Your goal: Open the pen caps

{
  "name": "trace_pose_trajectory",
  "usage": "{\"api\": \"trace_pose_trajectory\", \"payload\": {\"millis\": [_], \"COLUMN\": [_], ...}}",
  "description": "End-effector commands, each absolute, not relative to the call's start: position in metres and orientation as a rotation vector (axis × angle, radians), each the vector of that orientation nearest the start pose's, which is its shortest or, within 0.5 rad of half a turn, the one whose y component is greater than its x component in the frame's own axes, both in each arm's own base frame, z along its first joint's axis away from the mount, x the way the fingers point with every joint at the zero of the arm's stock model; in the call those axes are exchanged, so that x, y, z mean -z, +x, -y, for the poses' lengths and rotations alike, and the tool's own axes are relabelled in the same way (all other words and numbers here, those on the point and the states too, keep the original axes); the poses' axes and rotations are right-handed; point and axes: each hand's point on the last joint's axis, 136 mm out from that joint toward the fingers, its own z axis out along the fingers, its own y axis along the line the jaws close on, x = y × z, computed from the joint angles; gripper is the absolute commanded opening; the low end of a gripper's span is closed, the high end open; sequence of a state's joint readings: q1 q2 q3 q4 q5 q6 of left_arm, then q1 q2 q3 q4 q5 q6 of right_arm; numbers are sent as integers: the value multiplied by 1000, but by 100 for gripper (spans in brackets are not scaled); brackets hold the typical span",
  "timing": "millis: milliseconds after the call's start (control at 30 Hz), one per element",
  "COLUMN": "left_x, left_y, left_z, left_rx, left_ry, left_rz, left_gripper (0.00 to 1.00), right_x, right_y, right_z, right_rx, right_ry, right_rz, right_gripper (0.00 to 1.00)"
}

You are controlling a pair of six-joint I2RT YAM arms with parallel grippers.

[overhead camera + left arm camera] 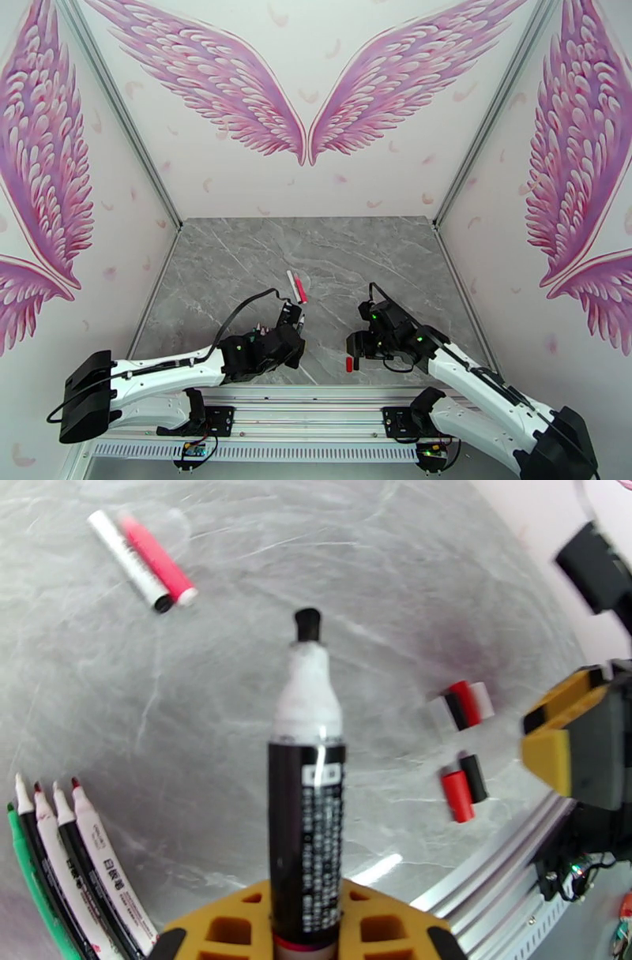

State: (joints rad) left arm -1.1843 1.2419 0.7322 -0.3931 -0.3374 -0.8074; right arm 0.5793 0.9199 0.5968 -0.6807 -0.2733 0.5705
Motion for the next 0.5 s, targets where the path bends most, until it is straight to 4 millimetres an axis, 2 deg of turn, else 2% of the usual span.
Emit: {"api": "trace_pose_trajectory", "payload": {"millis": [0,133,233,367,467], "left_x": [-112,-101,-91,-79,-70], "left_y": [182,182,183,184,186], "left_z": [269,266,258,255,253], "left_rx": [404,330,250,203,148], "left_ry": [142,45,-8,-27,-20], "left_rz": [-2449,-2475,-2493,-2506,-2524], "left_gripper": [0,0,0,0,0], "right_x": [-134,-159,-173,-189,-192], "right_y": [178,171,167,162,161], "right_z": [-190,-209,-212,-214,-211], "right_rx": [-875,-1057,-1107,-1156,-1148], "right_ry": [-280,-374,-397,-420,-417], "right_rz": [-2578,-2467,-2418,-2357,-2347], "right_gripper": [61,82,99,99,99]}}
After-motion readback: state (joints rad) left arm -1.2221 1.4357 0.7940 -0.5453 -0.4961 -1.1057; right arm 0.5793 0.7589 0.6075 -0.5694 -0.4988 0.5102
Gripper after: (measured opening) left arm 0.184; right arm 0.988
